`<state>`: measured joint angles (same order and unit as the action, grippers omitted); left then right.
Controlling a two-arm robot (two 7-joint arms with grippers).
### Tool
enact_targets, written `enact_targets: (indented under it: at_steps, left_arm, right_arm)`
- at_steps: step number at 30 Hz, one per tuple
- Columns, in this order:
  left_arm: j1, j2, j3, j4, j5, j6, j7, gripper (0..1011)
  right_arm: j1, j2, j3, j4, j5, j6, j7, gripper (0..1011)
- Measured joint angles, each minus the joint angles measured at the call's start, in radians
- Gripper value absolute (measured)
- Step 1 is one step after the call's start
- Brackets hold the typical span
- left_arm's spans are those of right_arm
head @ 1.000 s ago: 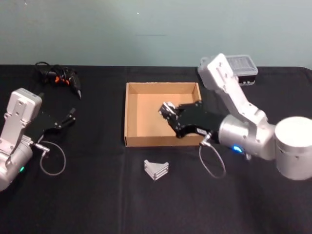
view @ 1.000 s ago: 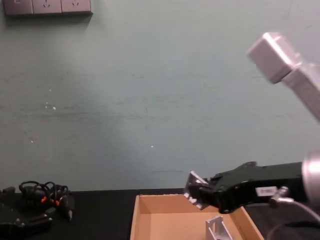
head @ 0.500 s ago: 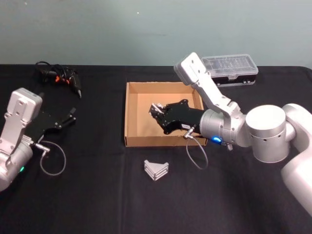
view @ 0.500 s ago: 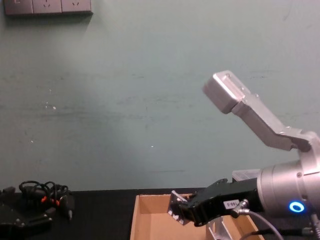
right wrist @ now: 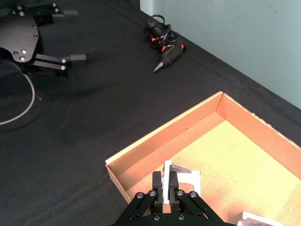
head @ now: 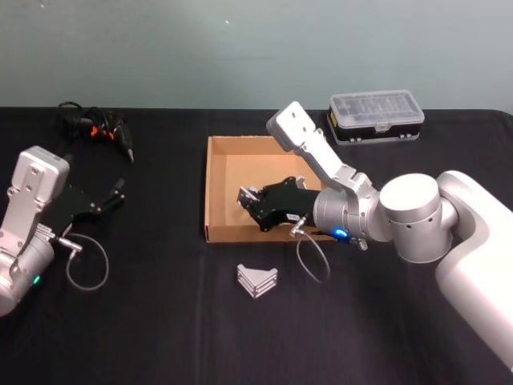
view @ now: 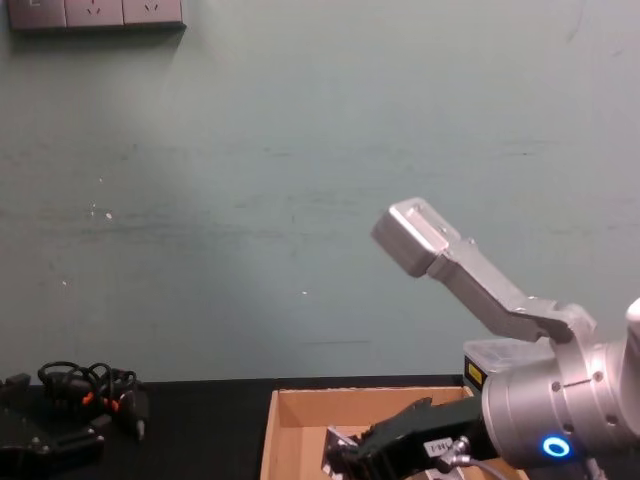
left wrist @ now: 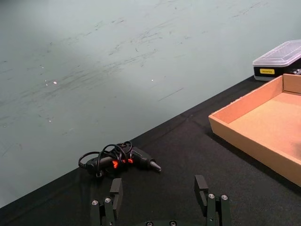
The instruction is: Use one hand to pick up the angle iron from the table and place it into the box.
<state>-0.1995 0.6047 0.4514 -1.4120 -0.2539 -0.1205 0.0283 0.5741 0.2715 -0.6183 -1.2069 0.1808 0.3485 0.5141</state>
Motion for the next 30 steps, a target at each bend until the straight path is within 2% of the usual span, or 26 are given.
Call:
enact_targets:
  at_steps: [9, 22, 30]
  left_arm:
    - [0.000, 0.000, 0.000, 0.000, 0.000, 0.000, 0.000, 1000]
    - [0.000, 0.000, 0.000, 0.000, 0.000, 0.000, 0.000, 1000]
    - [0.000, 0.000, 0.000, 0.000, 0.000, 0.000, 0.000, 1000]
  right_arm:
    - [0.008, -0.018, 0.002, 0.044, -0.009, -0.008, 0.001, 80]
    - [-0.006, -0.021, 0.021, 0.049, -0.017, -0.014, -0.009, 84]
    - [-0.021, -0.021, 0.036, 0.041, -0.024, -0.030, -0.029, 307]
